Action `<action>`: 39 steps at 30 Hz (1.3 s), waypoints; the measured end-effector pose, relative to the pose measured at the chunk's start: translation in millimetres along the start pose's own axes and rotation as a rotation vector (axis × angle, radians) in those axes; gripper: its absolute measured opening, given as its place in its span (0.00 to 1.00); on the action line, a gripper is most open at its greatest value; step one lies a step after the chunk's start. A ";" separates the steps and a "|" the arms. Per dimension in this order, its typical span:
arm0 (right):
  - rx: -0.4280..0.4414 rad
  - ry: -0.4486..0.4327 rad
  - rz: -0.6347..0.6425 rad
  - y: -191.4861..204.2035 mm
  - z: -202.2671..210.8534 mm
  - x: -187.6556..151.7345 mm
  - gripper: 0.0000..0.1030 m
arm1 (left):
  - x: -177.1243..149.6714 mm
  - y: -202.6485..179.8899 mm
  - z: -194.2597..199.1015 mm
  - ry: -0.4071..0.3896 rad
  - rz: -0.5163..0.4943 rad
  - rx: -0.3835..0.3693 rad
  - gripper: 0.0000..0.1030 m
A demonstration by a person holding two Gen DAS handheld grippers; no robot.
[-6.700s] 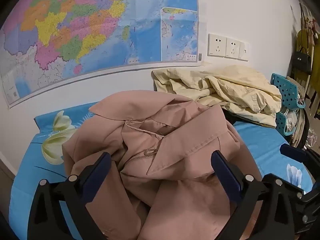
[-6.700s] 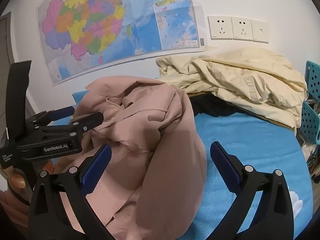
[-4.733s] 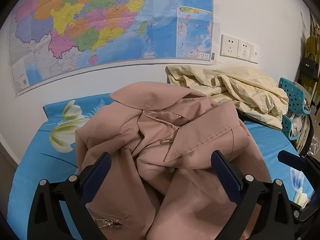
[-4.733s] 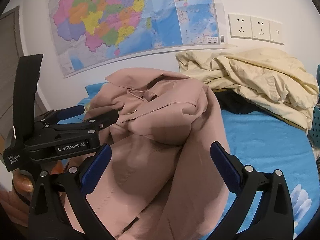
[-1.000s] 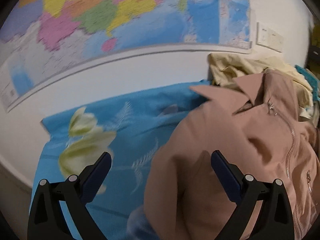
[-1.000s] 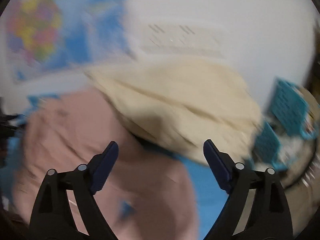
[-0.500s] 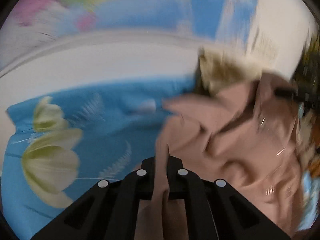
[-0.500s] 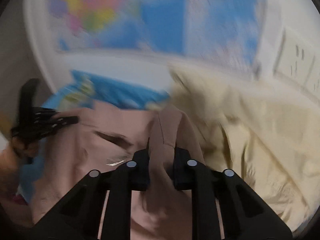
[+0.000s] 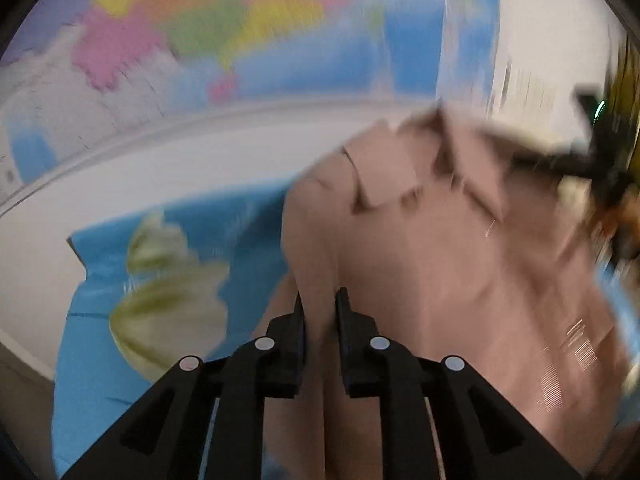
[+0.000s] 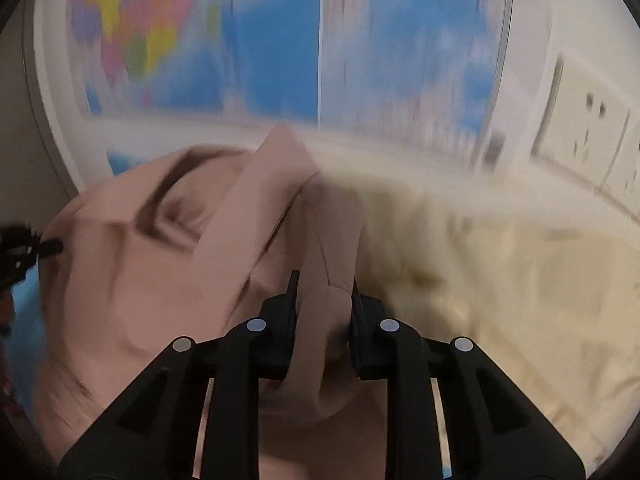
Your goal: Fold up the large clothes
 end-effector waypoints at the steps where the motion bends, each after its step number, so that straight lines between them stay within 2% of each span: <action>1: 0.006 0.014 0.013 2.6 -0.9 -12.1 0.25 | -3.2 -0.1 -5.9 0.018 -0.006 -0.005 0.25; 2: 0.006 0.025 0.015 3.1 -0.9 -17.1 0.28 | -0.9 -1.8 -7.9 0.028 0.000 -0.039 0.32; 4: -0.036 0.054 0.045 8.3 4.2 -24.8 0.32 | 8.6 -0.8 2.9 -0.013 0.013 -0.082 0.58; 6: -0.109 0.046 0.086 18.3 18.4 -19.7 0.50 | 29.2 -2.7 11.4 -0.090 0.010 -0.084 0.68; 7: -0.141 0.011 0.093 20.8 27.3 -13.1 0.71 | 38.9 -6.5 12.3 -0.114 -0.001 -0.090 0.71; 8: -0.145 -0.030 0.089 26.8 37.7 -4.7 0.73 | 43.5 -10.0 11.6 -0.120 -0.007 -0.090 0.72; 10: -0.057 -0.123 0.069 45.5 57.2 10.9 0.71 | 54.8 -20.6 -0.4 -0.104 -0.019 -0.077 0.72; 12: 0.051 -0.124 0.068 64.2 54.9 14.7 0.70 | 62.5 -30.9 -12.0 -0.076 -0.025 -0.080 0.72; 14: 0.124 -0.072 0.051 79.5 31.3 15.3 0.69 | 64.3 -33.9 -24.7 -0.052 -0.022 -0.076 0.72; 16: 0.110 0.018 0.050 87.9 -9.4 12.0 0.66 | 61.1 -33.1 -27.1 -0.029 0.005 -0.103 0.72; 18: 0.101 0.099 0.022 84.2 -46.9 7.0 0.50 | 52.2 -23.8 -22.4 -0.030 0.038 -0.131 0.72; 20: 0.095 0.136 -0.021 71.5 -67.2 4.7 0.09 | 43.6 -10.2 -15.2 -0.030 0.062 -0.128 0.73; 21: 0.107 0.152 -0.038 64.1 -73.7 3.1 0.03 | 39.2 -3.6 -14.6 -0.026 0.068 -0.122 0.73; 24: 0.089 0.085 -0.049 50.1 -56.0 10.9 0.02 | 17.2 21.6 -6.2 -0.002 0.097 -0.120 0.73; 28: -0.037 -0.049 -0.103 19.1 -7.6 23.0 0.02 | -15.3 49.6 -3.4 0.036 0.121 -0.133 0.74; 29: -0.046 -0.058 -0.121 12.8 -7.2 23.6 0.02 | -23.4 54.0 -4.2 0.050 0.136 -0.158 0.74; 31: -0.054 -0.019 -0.138 7.3 -17.6 18.0 0.02 | -38.8 59.9 -7.2 0.086 0.164 -0.207 0.74; 34: -0.040 0.012 -0.148 13.9 -28.1 12.6 0.01 | -61.2 53.5 -5.3 0.116 0.154 -0.314 0.78; 36: -0.015 -0.015 -0.183 15.9 -20.9 12.0 0.03 | -76.3 46.2 -2.7 0.120 0.124 -0.325 0.79; 38: 0.012 -0.028 -0.197 22.9 -12.9 8.8 0.31 | -90.0 36.1 -3.0 0.141 0.100 -0.353 0.79; 39: 0.023 -0.039 -0.194 28.1 -7.8 7.2 0.36 | -93.7 32.9 -5.3 0.152 0.097 -0.358 0.78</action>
Point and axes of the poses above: each gripper's, at about its wrist camera, not at the fingertips, and z roughly against the way its jaws point, y to its left, x to its top, the point moved 6 cm from there along -z, roughly the way its jaws point, and after that the axes turned 15 degrees about x, right-handed, at the moved point
